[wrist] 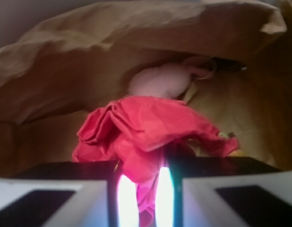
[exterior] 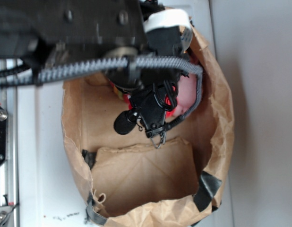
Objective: Grab the red paper.
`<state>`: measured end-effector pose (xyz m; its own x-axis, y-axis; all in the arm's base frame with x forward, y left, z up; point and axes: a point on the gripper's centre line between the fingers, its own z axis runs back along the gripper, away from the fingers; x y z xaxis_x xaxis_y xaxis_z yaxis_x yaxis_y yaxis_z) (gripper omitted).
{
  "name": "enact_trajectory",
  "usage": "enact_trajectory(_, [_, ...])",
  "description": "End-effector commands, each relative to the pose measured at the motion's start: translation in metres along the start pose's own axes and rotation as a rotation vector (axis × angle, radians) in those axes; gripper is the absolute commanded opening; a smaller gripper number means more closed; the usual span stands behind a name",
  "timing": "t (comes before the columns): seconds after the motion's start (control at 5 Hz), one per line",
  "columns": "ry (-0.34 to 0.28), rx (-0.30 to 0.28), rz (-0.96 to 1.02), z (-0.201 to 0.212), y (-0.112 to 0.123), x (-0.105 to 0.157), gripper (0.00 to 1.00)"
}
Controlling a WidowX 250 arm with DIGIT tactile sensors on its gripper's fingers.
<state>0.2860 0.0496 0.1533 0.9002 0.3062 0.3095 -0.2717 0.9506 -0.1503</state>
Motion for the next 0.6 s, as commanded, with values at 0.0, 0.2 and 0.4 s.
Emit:
enact_trajectory(0.0, [-0.022, 0.047, -0.043, 0.039, -0.013, 0.014, 0.00])
enact_trajectory(0.2, [-0.058, 0.080, -0.074, 0.049, -0.025, 0.007, 0.00])
enact_trajectory(0.4, [-0.072, 0.104, -0.083, 0.048, -0.028, 0.004, 0.00])
